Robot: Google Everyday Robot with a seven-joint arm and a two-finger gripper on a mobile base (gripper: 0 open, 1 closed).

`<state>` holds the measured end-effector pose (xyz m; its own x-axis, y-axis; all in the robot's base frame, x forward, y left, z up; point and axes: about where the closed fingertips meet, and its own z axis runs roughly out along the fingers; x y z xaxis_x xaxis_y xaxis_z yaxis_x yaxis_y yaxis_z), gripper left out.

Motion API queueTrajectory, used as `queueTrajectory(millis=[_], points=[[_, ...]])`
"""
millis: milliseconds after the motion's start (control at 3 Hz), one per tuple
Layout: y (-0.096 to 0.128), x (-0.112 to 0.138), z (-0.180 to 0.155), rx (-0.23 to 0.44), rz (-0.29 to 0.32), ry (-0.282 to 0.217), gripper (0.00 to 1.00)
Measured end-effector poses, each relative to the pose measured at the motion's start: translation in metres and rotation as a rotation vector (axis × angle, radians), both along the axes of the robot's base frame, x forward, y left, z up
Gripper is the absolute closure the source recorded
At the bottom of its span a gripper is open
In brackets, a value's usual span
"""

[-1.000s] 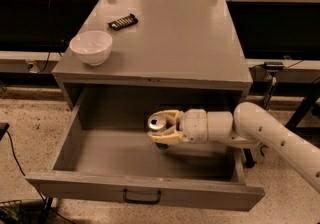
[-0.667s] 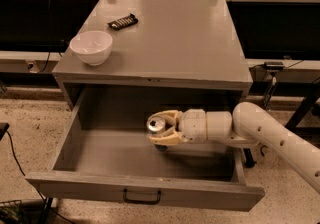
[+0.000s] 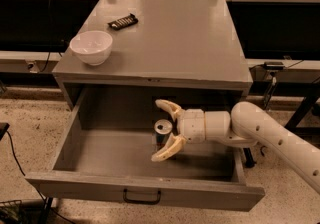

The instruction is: Place redbull can into top drawer

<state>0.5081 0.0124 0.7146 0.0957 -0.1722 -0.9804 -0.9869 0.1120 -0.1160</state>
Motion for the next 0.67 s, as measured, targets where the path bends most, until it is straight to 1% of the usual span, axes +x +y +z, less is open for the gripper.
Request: queueTrajectory(millis=[333,667], points=[[-0.001,-0.001,0.003,-0.004,0.001,-0.003,0.0],[-0.011,-0.004,0.022,-0.027,0.008,-0.02,0.0]])
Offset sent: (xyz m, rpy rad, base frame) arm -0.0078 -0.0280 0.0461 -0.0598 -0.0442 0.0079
